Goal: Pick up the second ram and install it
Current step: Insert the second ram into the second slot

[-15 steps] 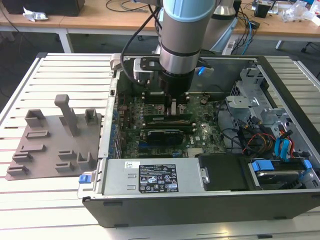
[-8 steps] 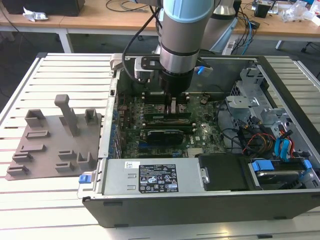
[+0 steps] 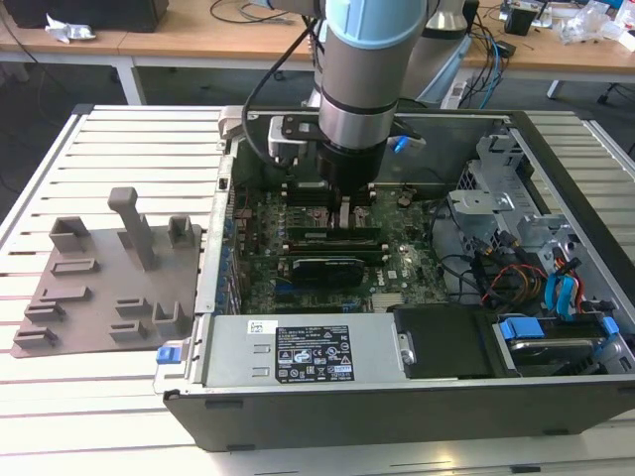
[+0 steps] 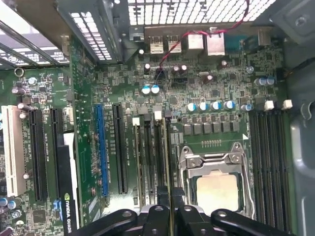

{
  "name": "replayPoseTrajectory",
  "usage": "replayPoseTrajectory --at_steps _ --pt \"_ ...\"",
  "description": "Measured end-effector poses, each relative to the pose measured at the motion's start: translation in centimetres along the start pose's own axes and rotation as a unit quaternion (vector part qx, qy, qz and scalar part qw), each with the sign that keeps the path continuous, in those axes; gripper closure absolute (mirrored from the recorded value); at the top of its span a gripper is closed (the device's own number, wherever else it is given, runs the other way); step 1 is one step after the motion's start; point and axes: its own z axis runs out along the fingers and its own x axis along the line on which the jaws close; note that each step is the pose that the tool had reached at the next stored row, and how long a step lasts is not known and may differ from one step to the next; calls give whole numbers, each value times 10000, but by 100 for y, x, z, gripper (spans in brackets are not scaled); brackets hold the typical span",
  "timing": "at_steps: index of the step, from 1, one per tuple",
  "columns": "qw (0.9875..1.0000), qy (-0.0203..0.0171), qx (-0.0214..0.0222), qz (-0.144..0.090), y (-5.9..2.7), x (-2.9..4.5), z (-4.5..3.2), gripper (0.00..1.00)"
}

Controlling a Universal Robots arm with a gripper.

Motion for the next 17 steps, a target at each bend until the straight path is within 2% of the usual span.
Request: replayPoseTrajectory --at_steps 2,3,4,17 --pt "10000 72 7 31 -29 -2 5 86" --pt "9999 140 15 46 -39 -3 6 86" --pt "9999 151 16 50 -43 -3 11 86" --pt "9999 152 13 -24 -10 -22 85 86"
